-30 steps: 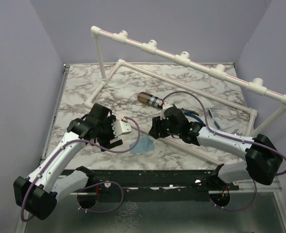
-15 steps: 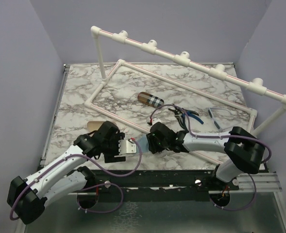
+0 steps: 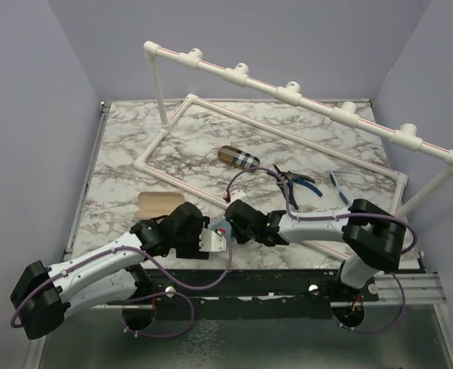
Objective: Organize the sunglasses
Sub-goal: Fold the glasses cleaning cloth at the center of the board.
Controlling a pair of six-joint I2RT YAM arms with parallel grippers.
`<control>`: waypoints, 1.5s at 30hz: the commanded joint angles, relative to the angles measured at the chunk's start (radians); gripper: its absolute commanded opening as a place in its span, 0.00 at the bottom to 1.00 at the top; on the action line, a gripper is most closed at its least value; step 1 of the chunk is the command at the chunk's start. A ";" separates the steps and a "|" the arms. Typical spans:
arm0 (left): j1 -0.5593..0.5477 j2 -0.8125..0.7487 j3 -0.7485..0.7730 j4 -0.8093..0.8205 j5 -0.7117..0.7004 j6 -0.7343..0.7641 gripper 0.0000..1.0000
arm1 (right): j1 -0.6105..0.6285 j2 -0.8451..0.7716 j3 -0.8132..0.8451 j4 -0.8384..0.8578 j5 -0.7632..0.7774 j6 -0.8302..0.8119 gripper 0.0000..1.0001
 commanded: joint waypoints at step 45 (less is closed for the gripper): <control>-0.247 0.030 -0.205 0.666 -0.168 -0.314 0.90 | -0.180 -0.377 -0.236 0.330 -0.405 0.441 0.00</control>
